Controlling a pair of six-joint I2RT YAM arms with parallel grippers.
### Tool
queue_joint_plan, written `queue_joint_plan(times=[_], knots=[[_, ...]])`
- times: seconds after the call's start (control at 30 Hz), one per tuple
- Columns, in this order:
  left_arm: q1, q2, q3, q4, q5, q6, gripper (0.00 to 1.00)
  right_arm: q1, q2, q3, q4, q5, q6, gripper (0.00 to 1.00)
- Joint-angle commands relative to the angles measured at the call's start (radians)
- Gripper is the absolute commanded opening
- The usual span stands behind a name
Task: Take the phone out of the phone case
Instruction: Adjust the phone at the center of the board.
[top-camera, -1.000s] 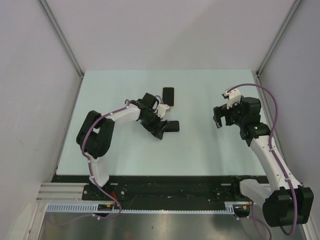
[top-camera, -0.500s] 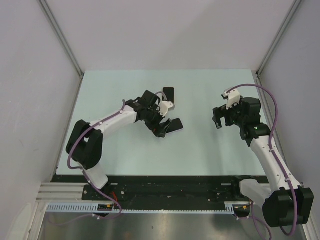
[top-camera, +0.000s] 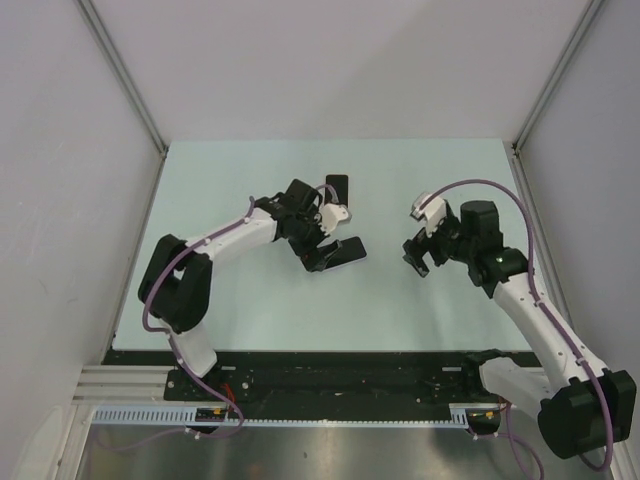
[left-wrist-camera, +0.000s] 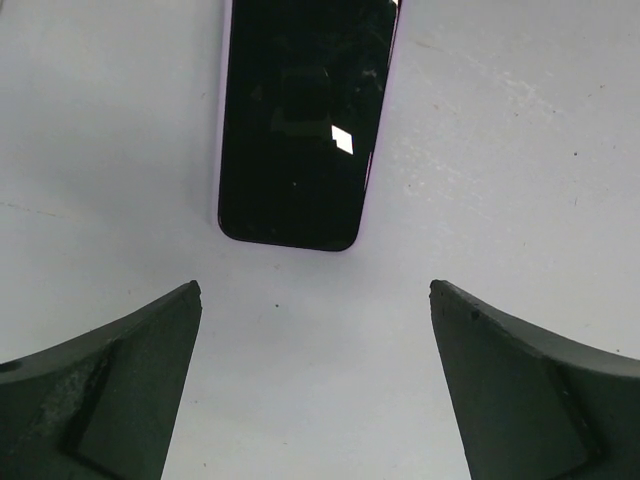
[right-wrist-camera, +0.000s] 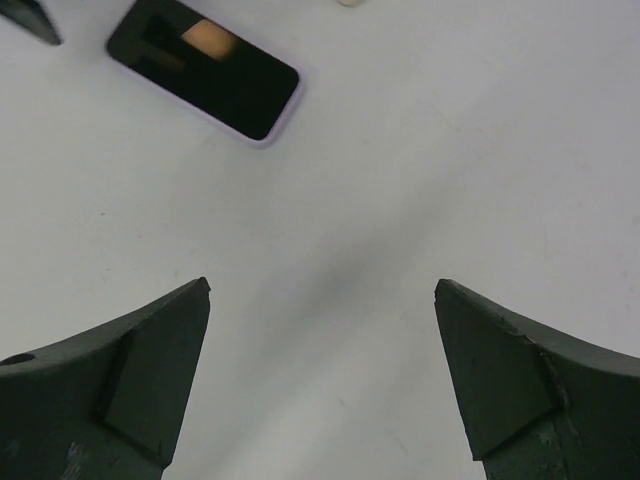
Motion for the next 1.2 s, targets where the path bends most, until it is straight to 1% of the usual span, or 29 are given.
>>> queue_joint_plan(times=[0.0,0.07,0.1,0.17,0.2,0.23,0.27,0.3,0.33,0.37,0.4,0.43,0.47,0.5,0.53,0.57,0.6,0.63,0.67,0.7,0.73,0.77,0.83,0.9,1.0,1.17], knots=[[0.073,-0.056,0.019,0.006,0.095,0.05,1.0,0.125,0.014,0.002,-0.005,-0.005,-0.209,1.0],[0.108,-0.082,0.007,0.008,0.133,0.019,1.0,0.148,0.041,0.015,0.019,-0.034,-0.279,1.0],[0.147,-0.111,-0.001,0.008,0.164,0.01,1.0,0.152,0.058,0.035,0.016,-0.049,-0.306,1.0],[0.199,-0.14,-0.027,0.008,0.187,-0.007,1.0,0.157,0.142,0.087,-0.037,-0.118,-0.355,1.0],[0.216,-0.177,-0.041,0.011,0.207,-0.008,1.0,0.159,0.184,0.163,-0.063,-0.141,-0.399,1.0],[0.23,-0.195,-0.07,0.012,0.21,-0.016,1.0,0.16,0.222,0.204,-0.094,-0.184,-0.421,1.0],[0.257,-0.214,-0.085,0.018,0.213,-0.025,1.0,0.162,0.312,0.254,-0.162,-0.207,-0.451,1.0],[0.271,-0.234,-0.101,0.031,0.215,-0.03,1.0,0.168,0.359,0.343,-0.198,-0.227,-0.5,1.0],[0.285,-0.27,-0.133,0.038,0.216,-0.042,1.0,0.169,0.403,0.395,-0.23,-0.253,-0.524,1.0],[0.308,-0.289,-0.147,0.046,0.213,-0.047,1.0,0.172,0.504,0.441,-0.29,-0.261,-0.547,1.0],[0.319,-0.304,-0.17,0.058,0.212,-0.056,1.0,0.186,0.553,0.486,-0.331,-0.259,-0.603,1.0],[0.331,-0.33,-0.179,0.063,0.206,-0.071,1.0,0.2,0.61,0.59,-0.37,-0.246,-0.62,1.0],[0.348,-0.341,-0.187,0.069,0.198,-0.08,1.0,0.212,0.655,0.636,-0.434,-0.23,-0.633,1.0],[0.357,-0.35,-0.197,0.078,0.19,-0.09,1.0,0.221,0.751,0.691,-0.48,-0.204,-0.665,1.0],[0.363,-0.366,-0.202,0.086,0.18,-0.106,1.0,0.244,0.796,0.784,-0.528,-0.195,-0.724,1.0],[0.38,-0.37,-0.205,0.089,0.163,-0.114,1.0,0.252,0.837,0.843,-0.616,-0.189,-0.748,1.0],[0.389,-0.375,-0.216,0.1,0.158,-0.119,1.0,0.263,0.932,0.895,-0.667,-0.174,-0.772,1.0],[0.402,-0.38,-0.22,0.104,0.16,-0.132,1.0,0.28,0.972,0.946,-0.715,-0.161,-0.803,1.0],[0.429,-0.39,-0.225,0.11,0.184,-0.136,1.0,0.292,1.018,1.041,-0.773,-0.146,-0.803,1.0],[0.444,-0.392,-0.228,0.12,0.195,-0.14,1.0,0.3,1.051,1.073,-0.796,-0.123,-0.814,1.0],[0.46,-0.395,-0.23,0.121,0.207,-0.152,1.0,0.319,1.096,1.1,-0.81,-0.111,-0.821,1.0],[0.489,-0.398,-0.228,0.123,0.227,-0.157,1.0,0.329,1.108,1.11,-0.804,-0.098,-0.829,1.0],[0.515,-0.398,-0.22,0.126,0.218,-0.18,1.0,0.343,1.115,1.091,-0.763,-0.074,-0.843,1.0],[0.544,-0.395,-0.222,0.127,0.203,-0.2,1.0,0.364,1.111,1.037,-0.725,-0.052,-0.849,1.0],[0.56,-0.397,-0.236,0.136,0.195,-0.214,1.0,0.389,1.106,0.97,-0.648,-0.031,-0.841,1.0],[0.561,-0.404,-0.251,0.161,0.149,-0.231,1.0,0.429,1.137,0.936,-0.567,0.011,-0.794,1.0]])
